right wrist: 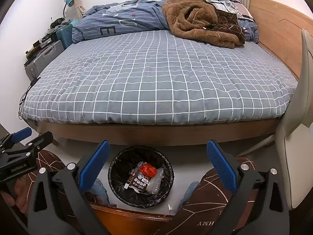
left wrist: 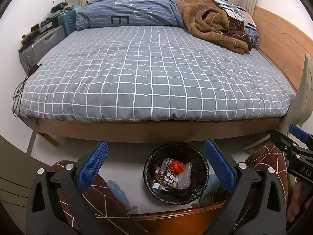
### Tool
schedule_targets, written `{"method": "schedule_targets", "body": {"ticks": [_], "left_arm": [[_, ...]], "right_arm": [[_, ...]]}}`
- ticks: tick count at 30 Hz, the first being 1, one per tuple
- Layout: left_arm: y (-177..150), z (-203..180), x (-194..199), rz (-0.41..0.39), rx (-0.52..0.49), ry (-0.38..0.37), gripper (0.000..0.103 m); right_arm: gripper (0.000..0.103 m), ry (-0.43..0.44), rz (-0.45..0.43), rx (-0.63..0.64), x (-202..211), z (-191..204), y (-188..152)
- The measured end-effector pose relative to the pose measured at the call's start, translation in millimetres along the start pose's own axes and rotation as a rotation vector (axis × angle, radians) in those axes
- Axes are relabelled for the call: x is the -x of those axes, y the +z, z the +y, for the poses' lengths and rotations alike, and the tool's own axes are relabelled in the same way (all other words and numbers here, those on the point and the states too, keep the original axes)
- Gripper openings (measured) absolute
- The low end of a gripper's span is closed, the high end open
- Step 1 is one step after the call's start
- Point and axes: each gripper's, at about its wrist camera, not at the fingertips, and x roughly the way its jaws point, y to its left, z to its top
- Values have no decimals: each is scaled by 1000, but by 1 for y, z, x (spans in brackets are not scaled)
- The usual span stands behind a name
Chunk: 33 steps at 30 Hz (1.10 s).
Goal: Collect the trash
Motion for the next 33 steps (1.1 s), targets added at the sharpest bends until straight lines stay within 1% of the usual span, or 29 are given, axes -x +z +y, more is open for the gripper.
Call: {"method": "schedule_targets", "body": {"ticks": [10, 18, 22, 30, 33], "left_arm": [[-1, 0, -1, 9, -6, -1, 97], [-1, -4, -2, 3, -30, 22, 97], [0, -3, -4, 15, -19, 0, 97], [0, -7, -4, 17, -43, 10, 97], [-1, -6, -5, 25, -41, -6, 97]], "right_arm": [[95, -3, -4, -4, 1, 0, -1], [95, -4, -2, -5, 1, 0, -1], [95, -4, -1, -5, 0, 1, -1], [95, -4, 0, -5, 0, 1, -1], [95, -3, 1, -7, 0, 1, -1]]}}
